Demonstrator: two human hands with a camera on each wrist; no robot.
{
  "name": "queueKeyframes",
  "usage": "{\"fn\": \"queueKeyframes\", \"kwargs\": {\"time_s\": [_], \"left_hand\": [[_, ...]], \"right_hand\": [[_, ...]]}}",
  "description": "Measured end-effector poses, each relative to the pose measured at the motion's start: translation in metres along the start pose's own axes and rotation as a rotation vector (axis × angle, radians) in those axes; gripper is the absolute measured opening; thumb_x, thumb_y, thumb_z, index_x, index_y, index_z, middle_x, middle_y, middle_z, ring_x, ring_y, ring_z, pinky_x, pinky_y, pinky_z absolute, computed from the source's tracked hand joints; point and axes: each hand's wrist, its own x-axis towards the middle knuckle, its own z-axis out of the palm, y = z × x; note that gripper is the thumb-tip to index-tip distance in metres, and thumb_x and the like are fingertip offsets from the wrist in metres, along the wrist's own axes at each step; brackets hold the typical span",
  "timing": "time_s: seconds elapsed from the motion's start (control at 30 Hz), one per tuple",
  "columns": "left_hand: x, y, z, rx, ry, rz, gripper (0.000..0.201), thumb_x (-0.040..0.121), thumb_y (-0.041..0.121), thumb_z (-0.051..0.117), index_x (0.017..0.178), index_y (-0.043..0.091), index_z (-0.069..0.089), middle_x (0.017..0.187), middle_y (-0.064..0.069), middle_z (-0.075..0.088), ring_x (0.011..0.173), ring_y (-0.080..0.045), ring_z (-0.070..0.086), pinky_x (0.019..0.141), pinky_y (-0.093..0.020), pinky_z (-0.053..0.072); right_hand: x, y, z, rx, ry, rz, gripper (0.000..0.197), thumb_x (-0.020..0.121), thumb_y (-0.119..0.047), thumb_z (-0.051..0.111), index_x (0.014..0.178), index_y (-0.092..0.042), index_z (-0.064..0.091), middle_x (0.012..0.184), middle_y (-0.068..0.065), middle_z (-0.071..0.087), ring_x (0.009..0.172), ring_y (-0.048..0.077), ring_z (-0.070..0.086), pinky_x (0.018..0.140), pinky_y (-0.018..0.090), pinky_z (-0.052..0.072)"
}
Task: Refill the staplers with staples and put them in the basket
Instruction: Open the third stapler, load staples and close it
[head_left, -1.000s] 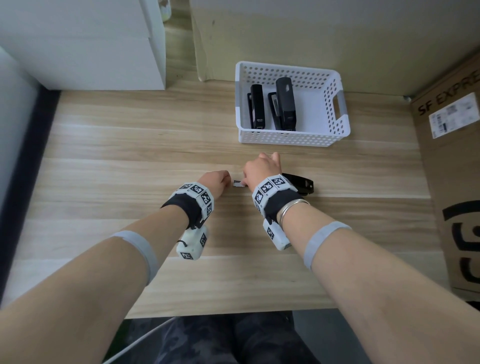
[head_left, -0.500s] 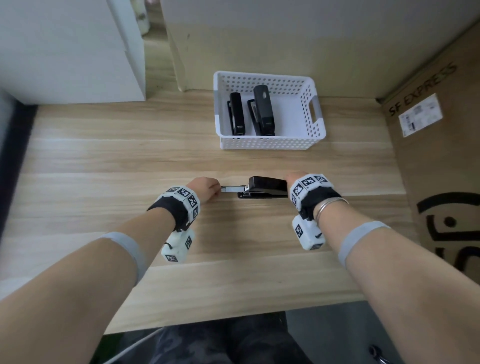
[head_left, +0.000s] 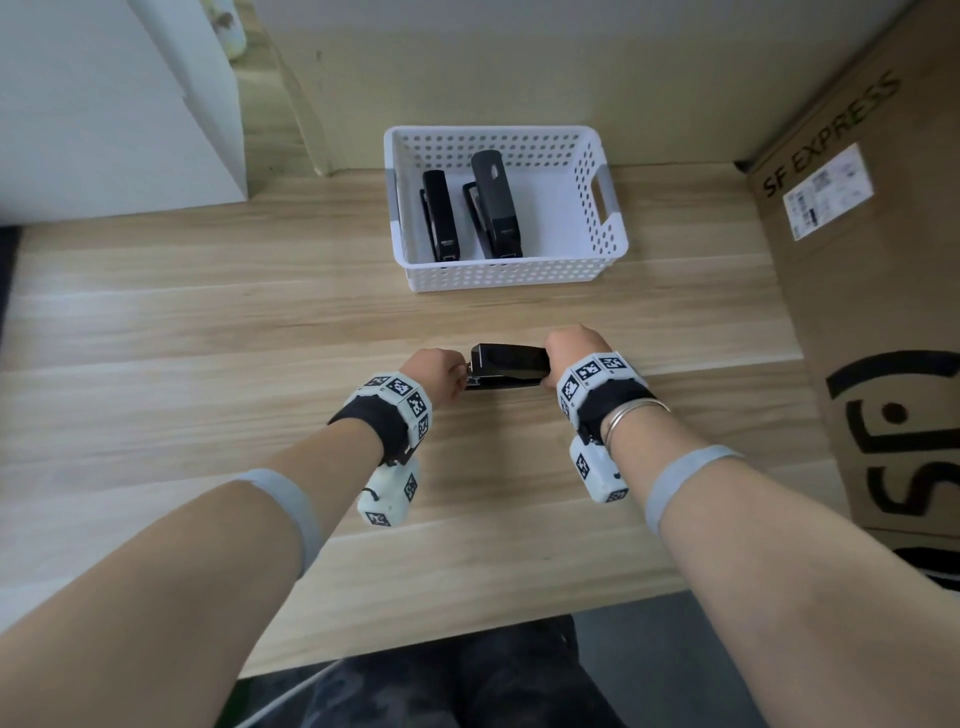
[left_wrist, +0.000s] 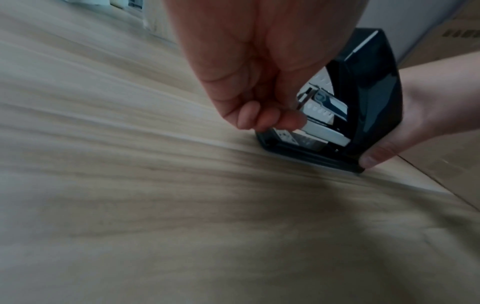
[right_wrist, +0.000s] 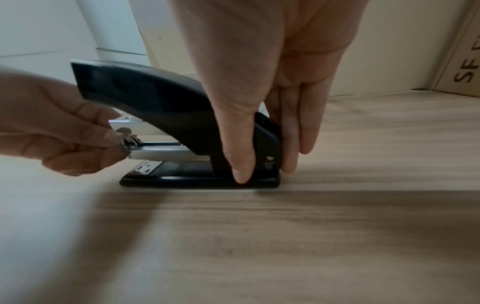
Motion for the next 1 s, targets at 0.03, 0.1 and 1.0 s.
{"fn": "queueKeyframes", "kwargs": {"time_s": [0.03,0.1,1.0], "left_hand": [[0.001,0.001,0.0,-0.005,0.009,0.0,0.027,0.094,0.006,0.034,0.076,0.01,0.054,0.08,-0.008,0.057,0.078,-0.02,0.05,0.085,-0.034,0.047],[0.003,0.005,0.001,0.002,-0.001,-0.001,0.027,0.094,0.005,0.034,0.076,0.009,0.054,0.08,-0.008,0.057,0.078,-0.02,0.05,0.086,-0.034,0.047],[0.052,0.048,-0.127,0.166,0.518,-0.1,0.027,0.092,0.007,0.041,0.115,-0.001,0.053,0.132,-0.018,0.041,0.122,-0.04,0.038,0.106,-0.046,0.038]], "right_hand": [[0.0,0.0,0.0,-0.007,0.001,-0.004,0.019,0.08,-0.011,0.067,0.099,-0.006,0.069,0.074,0.007,0.056,0.072,0.029,0.055,0.066,0.026,0.046],[0.002,0.002,0.001,-0.019,0.013,-0.012,0.018,0.083,-0.007,0.063,0.1,-0.005,0.069,0.077,0.008,0.056,0.072,0.028,0.054,0.066,0.026,0.045],[-0.005,0.037,-0.131,0.104,0.411,-0.046,0.039,0.08,-0.049,0.065,0.099,-0.016,0.065,0.096,0.009,0.065,0.09,0.03,0.065,0.068,0.03,0.05]]}}
